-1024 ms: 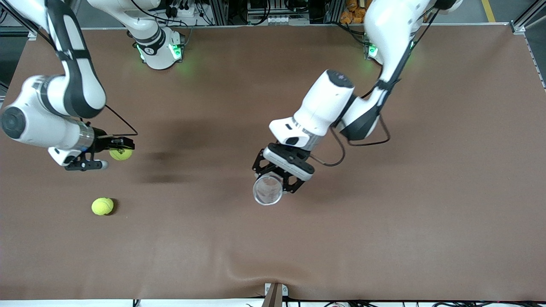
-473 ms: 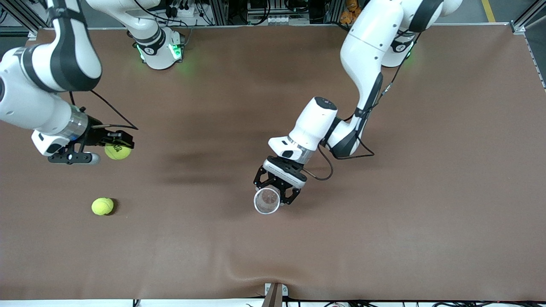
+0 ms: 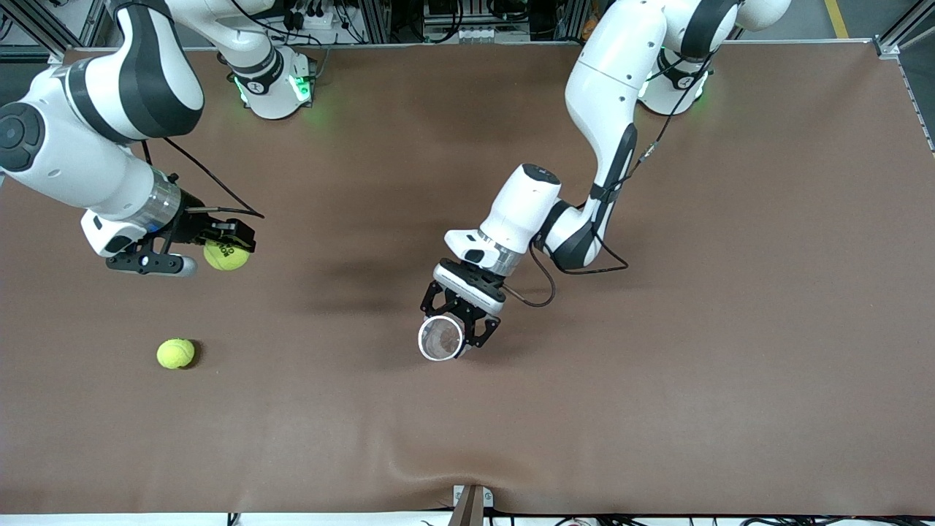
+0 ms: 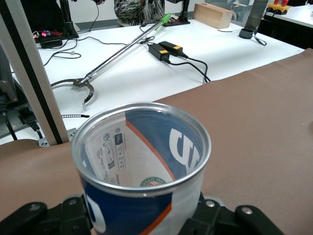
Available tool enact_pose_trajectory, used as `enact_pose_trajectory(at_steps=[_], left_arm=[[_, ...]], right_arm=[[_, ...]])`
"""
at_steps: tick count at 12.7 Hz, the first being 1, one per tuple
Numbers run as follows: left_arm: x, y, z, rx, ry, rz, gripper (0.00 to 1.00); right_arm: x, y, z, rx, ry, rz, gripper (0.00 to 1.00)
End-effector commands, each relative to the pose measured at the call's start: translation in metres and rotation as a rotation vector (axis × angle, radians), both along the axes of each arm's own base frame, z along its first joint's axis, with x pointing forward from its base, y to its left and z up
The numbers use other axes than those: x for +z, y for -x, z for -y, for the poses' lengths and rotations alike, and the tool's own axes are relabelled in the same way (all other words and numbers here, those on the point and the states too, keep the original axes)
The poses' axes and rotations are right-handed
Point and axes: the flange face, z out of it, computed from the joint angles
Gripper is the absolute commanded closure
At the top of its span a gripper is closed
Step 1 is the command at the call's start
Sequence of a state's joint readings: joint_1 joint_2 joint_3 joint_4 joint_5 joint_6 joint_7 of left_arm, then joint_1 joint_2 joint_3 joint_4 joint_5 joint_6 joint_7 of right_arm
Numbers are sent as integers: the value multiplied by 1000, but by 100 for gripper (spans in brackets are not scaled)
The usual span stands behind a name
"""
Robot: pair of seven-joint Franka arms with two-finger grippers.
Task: Insert tennis ball vertically with right arm
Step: 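Carry the can to mid-table with the left gripper while the right gripper lifts the ball, then carry the tennis ball over the can opening with the right gripper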
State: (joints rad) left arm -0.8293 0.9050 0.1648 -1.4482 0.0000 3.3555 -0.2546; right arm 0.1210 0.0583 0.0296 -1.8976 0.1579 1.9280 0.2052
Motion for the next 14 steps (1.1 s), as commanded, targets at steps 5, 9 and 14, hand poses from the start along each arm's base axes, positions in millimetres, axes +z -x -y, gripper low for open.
enact_pose_trajectory(at_steps=[5,9,14], left_arm=[[-15,9,16,-24,48,72,30],[-31,10,10,-9,78,82,30],[-43,15,13,-3,89,71,30]], right_arm=[[9,0,-1,-18,-10,14,60],[9,0,0,-18,-10,14,60],[10,-1,0,-18,-10,20,60]])
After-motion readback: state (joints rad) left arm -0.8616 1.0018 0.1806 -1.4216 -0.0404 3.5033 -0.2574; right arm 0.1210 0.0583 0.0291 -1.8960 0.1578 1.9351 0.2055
